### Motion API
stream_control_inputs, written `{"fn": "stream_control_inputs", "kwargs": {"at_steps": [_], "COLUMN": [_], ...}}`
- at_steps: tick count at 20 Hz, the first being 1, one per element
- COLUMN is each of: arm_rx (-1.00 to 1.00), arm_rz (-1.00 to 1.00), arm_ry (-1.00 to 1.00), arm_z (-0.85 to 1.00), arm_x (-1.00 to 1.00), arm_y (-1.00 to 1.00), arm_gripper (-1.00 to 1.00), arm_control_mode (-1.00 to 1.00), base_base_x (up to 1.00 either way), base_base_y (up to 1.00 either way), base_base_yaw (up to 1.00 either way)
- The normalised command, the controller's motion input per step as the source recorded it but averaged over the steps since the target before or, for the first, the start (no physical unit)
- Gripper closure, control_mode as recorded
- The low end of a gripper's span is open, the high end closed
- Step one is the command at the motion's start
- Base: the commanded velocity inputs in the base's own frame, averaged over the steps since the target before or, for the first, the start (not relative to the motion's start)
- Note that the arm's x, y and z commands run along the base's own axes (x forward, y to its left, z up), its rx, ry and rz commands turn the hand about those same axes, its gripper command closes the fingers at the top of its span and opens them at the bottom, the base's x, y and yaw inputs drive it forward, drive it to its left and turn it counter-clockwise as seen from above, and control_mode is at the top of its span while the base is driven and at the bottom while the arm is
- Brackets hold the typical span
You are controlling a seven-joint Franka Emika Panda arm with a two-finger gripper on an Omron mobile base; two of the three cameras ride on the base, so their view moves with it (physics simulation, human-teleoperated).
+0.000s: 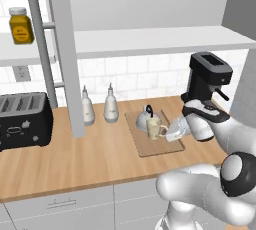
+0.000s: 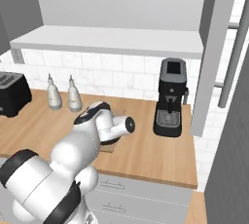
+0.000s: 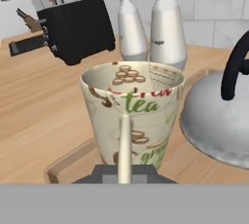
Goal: Pick the kettle from the counter and place it on the tray. Then pick the mug from the cabinet and place it on the tray. Then close the cabinet doors.
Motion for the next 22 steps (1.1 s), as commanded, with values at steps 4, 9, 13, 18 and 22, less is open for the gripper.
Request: {"fn": "stream_control_inputs", "kwargs": {"at_steps": [4,9,13,18,22], "arm_rx": [0.00,0.01,0.01,0.00,0.00], "arm_rz": [0.00,0.01,0.02,0.01,0.02], "arm_ry": [0.00,0.00,0.00,0.00,0.00], "arm_z": [-0.39,-0.29,-0.28,-0.21,0.03], "arm_x": [0.14,0.12,0.08,0.05,0.00], "arm_y": [0.00,0.00,0.00,0.00,0.00], "arm_gripper": [1.00,1.00,1.00,1.00,-1.00], "arm_control_mode": [-1.00,-1.00,-1.00,-1.00,-1.00], "base_base_x": [0.00,0.00,0.00,0.00,0.00], "base_base_y": [0.00,0.00,0.00,0.00,0.00], "base_base_yaw": [0.00,0.00,0.00,0.00,0.00]}}
